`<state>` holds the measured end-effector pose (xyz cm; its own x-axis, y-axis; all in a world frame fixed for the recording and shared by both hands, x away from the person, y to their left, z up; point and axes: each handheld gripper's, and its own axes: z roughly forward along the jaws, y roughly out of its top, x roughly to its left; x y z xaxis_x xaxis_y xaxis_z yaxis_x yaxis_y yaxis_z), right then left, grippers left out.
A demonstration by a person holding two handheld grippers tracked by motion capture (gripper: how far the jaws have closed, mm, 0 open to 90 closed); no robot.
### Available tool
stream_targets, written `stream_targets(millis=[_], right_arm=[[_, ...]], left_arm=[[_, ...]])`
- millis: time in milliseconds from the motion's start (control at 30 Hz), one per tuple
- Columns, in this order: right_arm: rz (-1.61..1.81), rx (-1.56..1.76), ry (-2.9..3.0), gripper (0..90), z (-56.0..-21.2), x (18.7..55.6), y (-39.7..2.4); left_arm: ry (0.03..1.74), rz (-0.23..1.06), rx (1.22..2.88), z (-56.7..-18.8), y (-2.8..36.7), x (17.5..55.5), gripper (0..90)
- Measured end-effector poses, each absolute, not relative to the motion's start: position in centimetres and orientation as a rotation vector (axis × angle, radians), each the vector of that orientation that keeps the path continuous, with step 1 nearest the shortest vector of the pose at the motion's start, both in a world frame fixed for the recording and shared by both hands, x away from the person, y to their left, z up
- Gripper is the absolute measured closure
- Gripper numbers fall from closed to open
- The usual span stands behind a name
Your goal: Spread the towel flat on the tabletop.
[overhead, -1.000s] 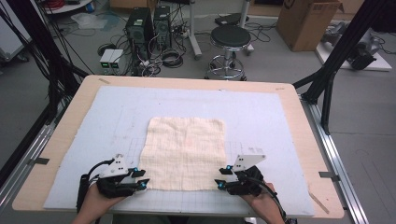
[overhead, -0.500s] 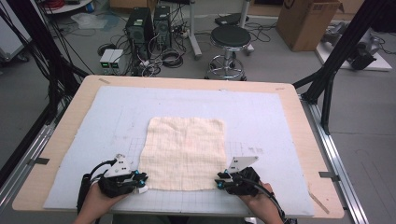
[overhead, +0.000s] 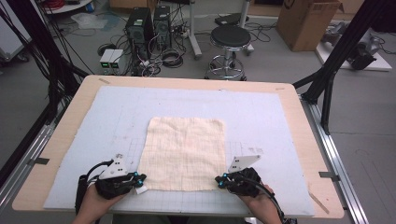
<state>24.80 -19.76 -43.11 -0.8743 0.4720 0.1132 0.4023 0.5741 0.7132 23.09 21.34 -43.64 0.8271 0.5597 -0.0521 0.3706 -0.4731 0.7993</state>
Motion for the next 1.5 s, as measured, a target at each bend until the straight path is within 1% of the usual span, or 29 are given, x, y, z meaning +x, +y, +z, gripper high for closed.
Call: stream_targets(millis=[67,533,767,833,933,967,1033,1067,1133,1200,1333,1467,1500], right_arm=[[1.23,0.753,2.701,88.5,-42.8,24.5,-19.9],[1.198,0.734,2.74,88.5,-43.0,23.1,-19.8],[1.216,0.721,2.75,87.3,-43.1,22.7,-19.8],[1.235,0.728,2.741,80.7,-43.0,22.8,-20.0],[1.29,0.76,2.703,71.4,-42.8,23.0,-20.4],[1.302,0.775,2.693,70.7,-42.7,23.1,-20.5],[1.302,0.787,2.661,64.8,-42.7,23.3,-20.8],[1.304,0.799,2.652,64.2,-42.6,23.4,-20.9],[1.308,0.807,2.632,59.0,-42.6,23.6,-21.1],[1.311,0.817,2.613,56.8,-42.6,23.8,-21.2],[1.32,0.836,2.574,47.7,-42.6,24.5,-21.1],[1.335,0.85,2.555,41.1,-42.7,24.8,-21.2],[1.341,0.851,2.559,40.7,-42.7,24.9,-21.2]], left_arm=[[0.674,0.269,2.114,-43.5,21.5,23.0,88.2],[0.675,0.267,2.109,-43.3,21.9,21.4,88.4],[0.663,0.242,2.11,-43.3,22.0,20.7,88.3],[0.66,0.235,2.105,-43.3,22.0,20.6,86.9],[0.683,0.225,2.086,-43.3,22.1,20.9,78.2],[0.681,0.234,2.082,-43.2,22.2,21.0,77.2],[0.689,0.251,2.059,-43.2,22.4,21.2,71.8],[0.695,0.253,2.045,-43.2,22.5,21.3,70.1],[0.701,0.257,2.028,-43.3,22.8,21.6,68.5],[0.715,0.263,2.016,-43.3,22.9,21.8,66.3],[0.719,0.284,1.996,-43.3,23.1,22.3,62.7],[0.727,0.295,1.981,-43.3,23.1,22.8,59.4],[0.73,0.306,1.986,-43.4,23.0,23.0,57.7]])
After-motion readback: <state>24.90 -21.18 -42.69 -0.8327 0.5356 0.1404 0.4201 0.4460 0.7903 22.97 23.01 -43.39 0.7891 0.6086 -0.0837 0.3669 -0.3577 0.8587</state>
